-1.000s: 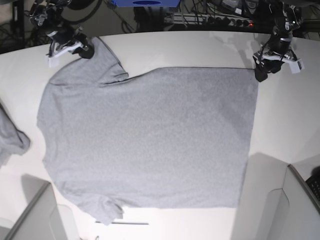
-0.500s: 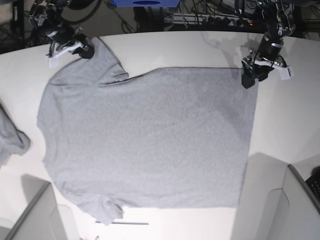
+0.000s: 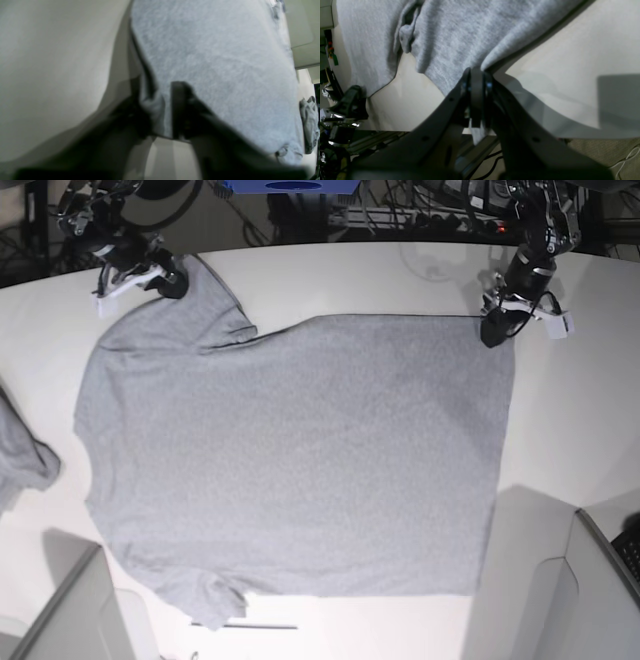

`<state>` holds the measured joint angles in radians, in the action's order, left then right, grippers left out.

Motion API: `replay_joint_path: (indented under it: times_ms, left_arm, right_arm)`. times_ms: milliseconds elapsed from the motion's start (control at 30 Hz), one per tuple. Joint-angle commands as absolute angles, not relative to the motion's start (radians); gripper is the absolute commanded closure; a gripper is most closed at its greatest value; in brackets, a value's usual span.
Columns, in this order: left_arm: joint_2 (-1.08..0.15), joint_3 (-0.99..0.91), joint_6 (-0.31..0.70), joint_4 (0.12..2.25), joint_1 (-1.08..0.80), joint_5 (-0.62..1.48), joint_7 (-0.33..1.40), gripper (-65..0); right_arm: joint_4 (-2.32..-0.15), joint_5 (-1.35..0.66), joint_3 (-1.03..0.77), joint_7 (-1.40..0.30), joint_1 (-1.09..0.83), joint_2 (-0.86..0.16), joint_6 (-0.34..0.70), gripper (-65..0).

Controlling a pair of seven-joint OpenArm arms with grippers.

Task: Fold the T-shirt properly
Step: 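Lower both grippers and pinch the shirt at each shoulder edge, then lift the shoulder edge with both grippers and fold it over the body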

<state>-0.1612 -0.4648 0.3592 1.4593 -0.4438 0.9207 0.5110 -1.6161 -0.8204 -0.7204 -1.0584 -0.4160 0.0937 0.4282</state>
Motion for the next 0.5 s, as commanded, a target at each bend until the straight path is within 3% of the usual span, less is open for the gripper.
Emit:
replay_joint_path:
  times_ms: [0,467]
  left_arm:
    - [-0.17,-0.46,0.335,1.466,-0.455,0.895,0.549,0.0]
    - [-0.173,-0.467,0.335,1.555,-0.538,0.888,0.549,0.0]
  right_arm:
    - [-1.61,-0.722,-0.725,-1.084,-0.427,0.087,0.409,0.0]
    - [-1.759,-0.725,-0.728,-1.047,-0.499,0.087,0.41,0.0]
